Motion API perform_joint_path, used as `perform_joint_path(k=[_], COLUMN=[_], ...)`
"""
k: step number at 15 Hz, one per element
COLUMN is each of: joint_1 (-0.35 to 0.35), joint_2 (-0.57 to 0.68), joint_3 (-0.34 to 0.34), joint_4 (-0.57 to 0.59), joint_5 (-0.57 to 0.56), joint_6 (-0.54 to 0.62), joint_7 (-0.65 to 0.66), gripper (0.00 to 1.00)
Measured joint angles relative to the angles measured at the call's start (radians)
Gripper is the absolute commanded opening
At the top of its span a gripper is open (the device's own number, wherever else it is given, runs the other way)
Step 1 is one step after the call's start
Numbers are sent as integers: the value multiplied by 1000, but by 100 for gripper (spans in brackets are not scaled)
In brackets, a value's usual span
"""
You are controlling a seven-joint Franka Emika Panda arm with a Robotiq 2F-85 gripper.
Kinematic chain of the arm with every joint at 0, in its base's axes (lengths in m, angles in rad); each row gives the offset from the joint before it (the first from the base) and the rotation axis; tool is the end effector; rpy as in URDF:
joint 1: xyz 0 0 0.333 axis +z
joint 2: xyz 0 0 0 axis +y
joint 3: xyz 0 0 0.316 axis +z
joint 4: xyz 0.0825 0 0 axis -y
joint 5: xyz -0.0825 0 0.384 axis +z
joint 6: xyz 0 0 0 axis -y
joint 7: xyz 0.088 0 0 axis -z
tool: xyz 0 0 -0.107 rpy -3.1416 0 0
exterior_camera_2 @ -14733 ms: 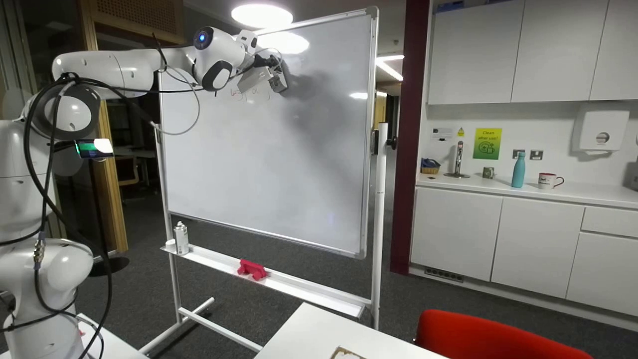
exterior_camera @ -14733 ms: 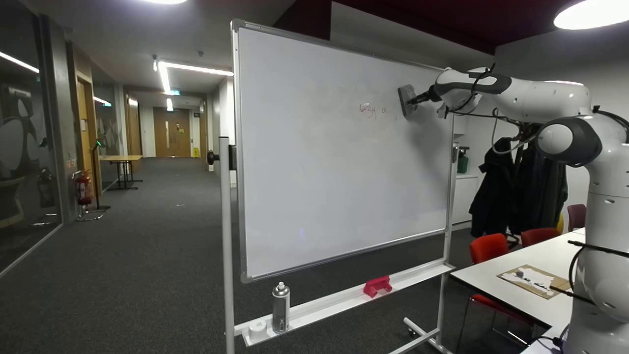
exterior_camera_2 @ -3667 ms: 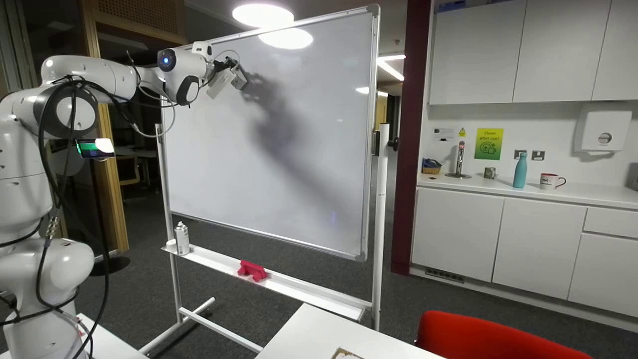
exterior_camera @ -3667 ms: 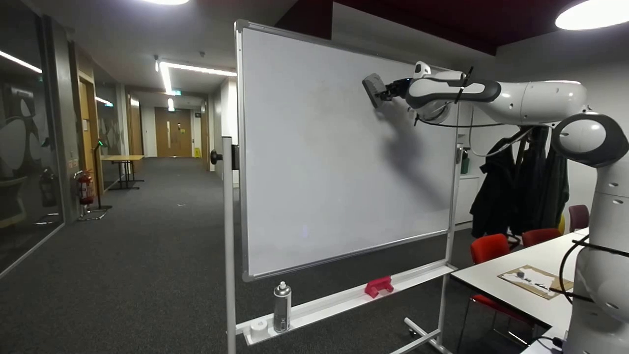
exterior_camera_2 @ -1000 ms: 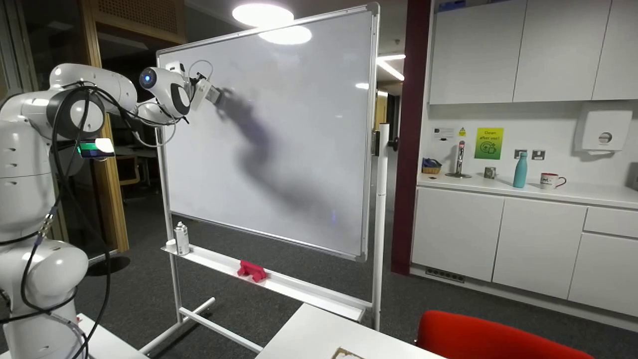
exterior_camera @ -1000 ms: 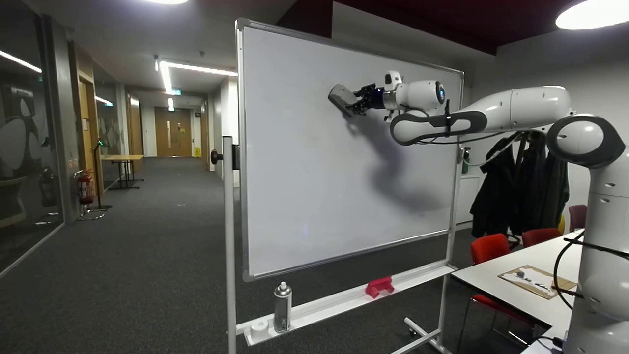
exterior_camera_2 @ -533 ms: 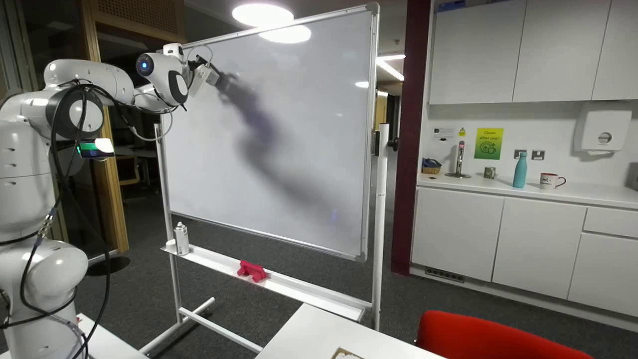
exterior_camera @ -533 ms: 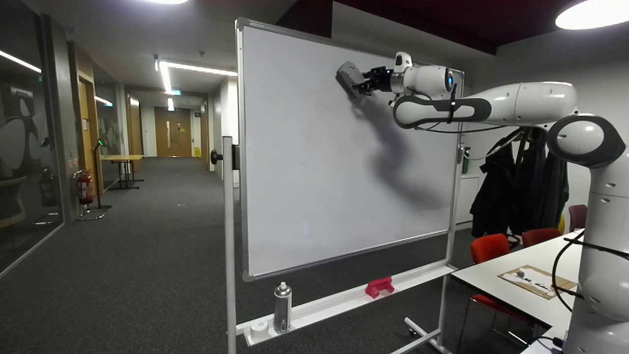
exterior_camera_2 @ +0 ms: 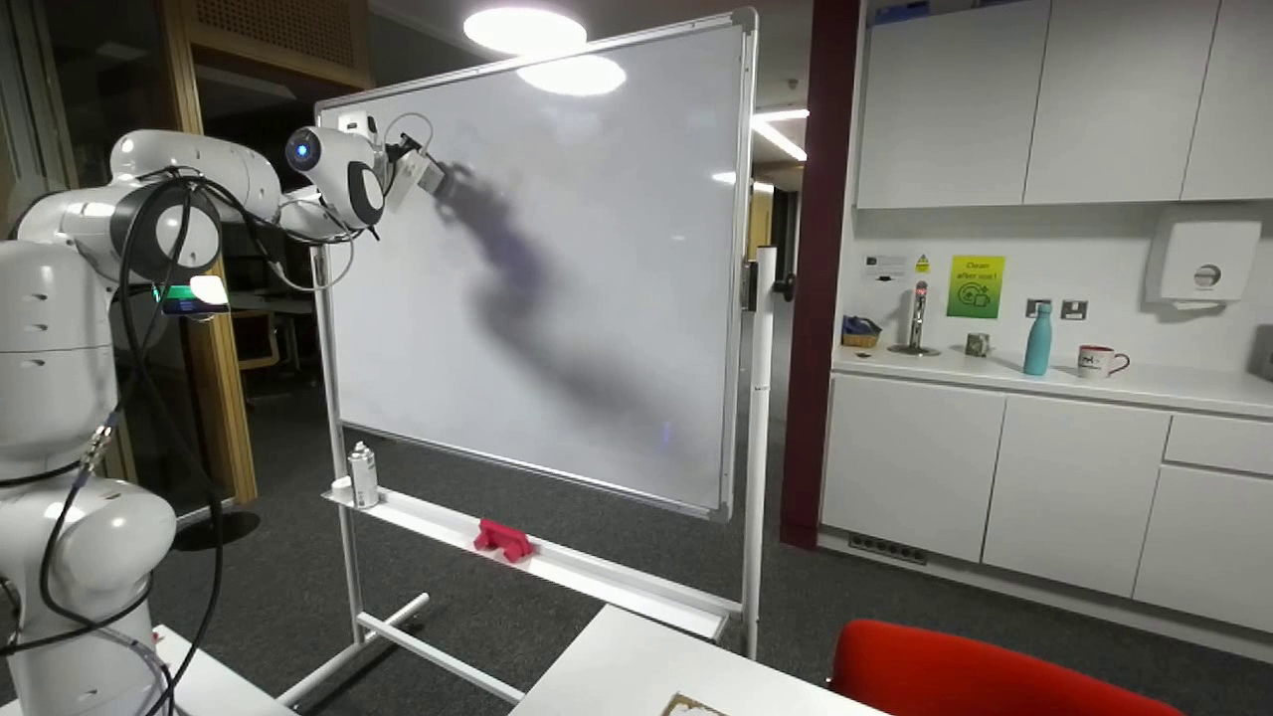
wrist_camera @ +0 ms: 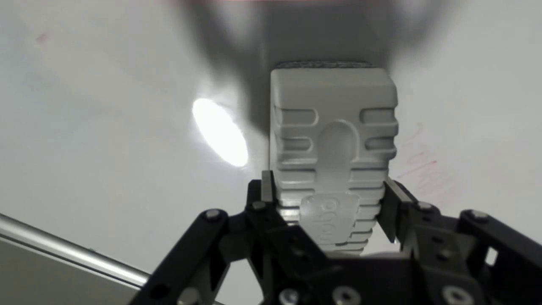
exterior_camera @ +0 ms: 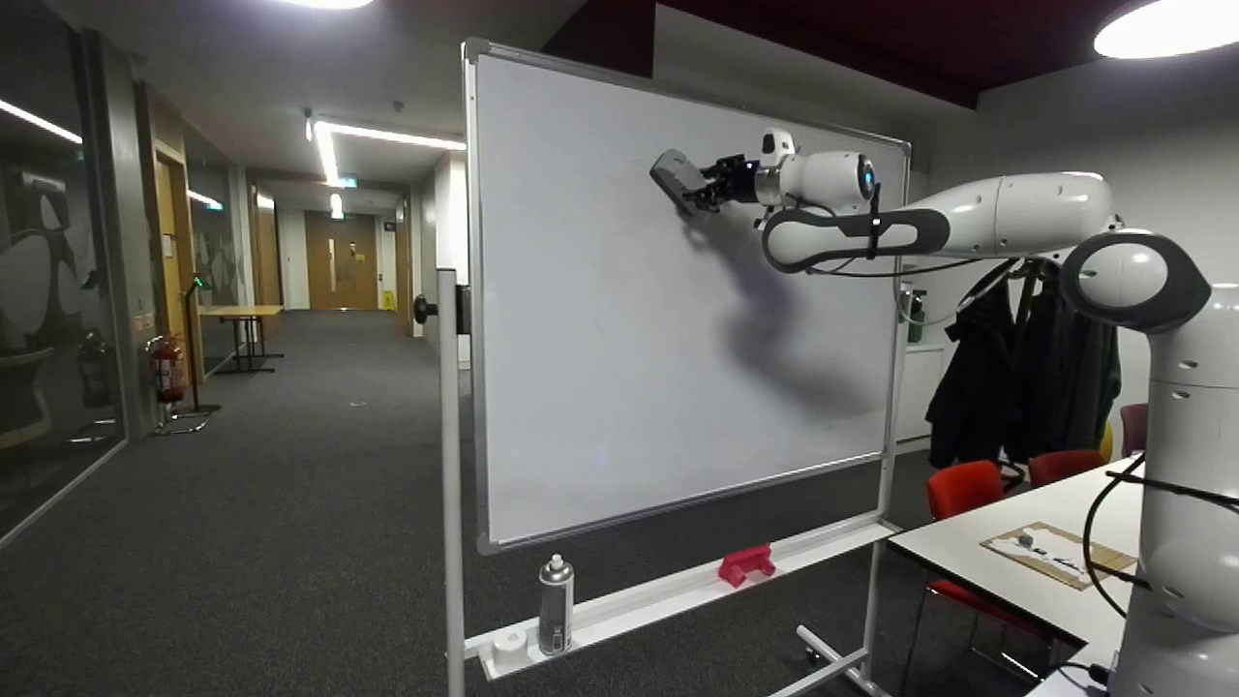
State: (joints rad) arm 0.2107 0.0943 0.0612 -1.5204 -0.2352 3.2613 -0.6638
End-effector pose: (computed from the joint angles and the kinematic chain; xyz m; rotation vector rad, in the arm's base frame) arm 0.5715 0.1806 0.7987 1.5626 1.0607 1.9424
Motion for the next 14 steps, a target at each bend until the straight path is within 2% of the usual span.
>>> perform_joint_path(k=[7,11,14], joint_1=[-3,-3,-3], joint_2=[-6,-7,-8], joint_3=[11,15,19], joint_4=[-122,-137,-132], joint_5=[-195,-223,-217], joint_6=[54,60,60], joint_7=[3,7,71], gripper=[34,34,34])
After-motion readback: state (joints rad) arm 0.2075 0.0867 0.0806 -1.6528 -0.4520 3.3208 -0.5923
